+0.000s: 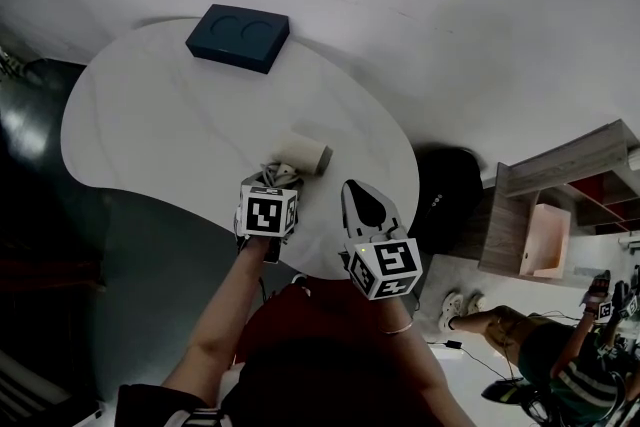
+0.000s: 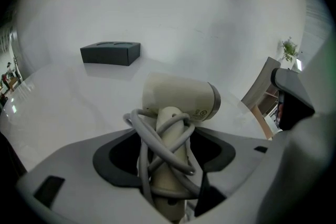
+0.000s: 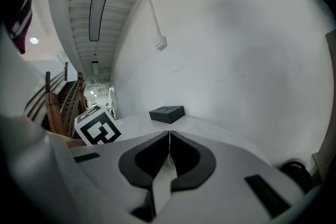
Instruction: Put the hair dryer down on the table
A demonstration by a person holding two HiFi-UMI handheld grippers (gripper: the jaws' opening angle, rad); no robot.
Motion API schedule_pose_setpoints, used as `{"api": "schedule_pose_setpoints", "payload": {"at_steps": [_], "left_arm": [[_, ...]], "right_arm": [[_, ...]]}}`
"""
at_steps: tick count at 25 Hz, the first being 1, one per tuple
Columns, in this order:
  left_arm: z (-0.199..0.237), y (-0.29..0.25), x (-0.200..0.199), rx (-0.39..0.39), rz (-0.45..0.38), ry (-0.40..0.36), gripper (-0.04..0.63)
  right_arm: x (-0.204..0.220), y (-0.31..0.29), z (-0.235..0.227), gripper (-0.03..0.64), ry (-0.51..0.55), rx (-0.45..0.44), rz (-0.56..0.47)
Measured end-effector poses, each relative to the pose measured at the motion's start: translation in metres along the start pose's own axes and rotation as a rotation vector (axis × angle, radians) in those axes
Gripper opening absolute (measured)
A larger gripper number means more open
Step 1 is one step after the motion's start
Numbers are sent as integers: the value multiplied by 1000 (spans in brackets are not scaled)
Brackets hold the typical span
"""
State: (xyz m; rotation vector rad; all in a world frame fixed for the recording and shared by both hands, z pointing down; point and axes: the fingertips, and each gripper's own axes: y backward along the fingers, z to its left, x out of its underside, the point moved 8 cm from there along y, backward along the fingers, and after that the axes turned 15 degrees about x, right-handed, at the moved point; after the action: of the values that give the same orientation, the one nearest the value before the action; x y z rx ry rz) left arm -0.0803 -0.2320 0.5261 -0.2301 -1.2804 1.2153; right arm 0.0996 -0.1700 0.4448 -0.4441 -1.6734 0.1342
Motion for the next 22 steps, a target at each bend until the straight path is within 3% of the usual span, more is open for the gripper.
{"api": "schedule_pose_setpoints", "payload": {"at_steps": [12,22], "left_arm": [[-7,22,7,28,-90,0,296],[-12,59,8,58,-219,-9,295]], "right_arm": [[0,12,-1,15,-17,21,-11],[3,27,14,15,-15,22,-27]]}}
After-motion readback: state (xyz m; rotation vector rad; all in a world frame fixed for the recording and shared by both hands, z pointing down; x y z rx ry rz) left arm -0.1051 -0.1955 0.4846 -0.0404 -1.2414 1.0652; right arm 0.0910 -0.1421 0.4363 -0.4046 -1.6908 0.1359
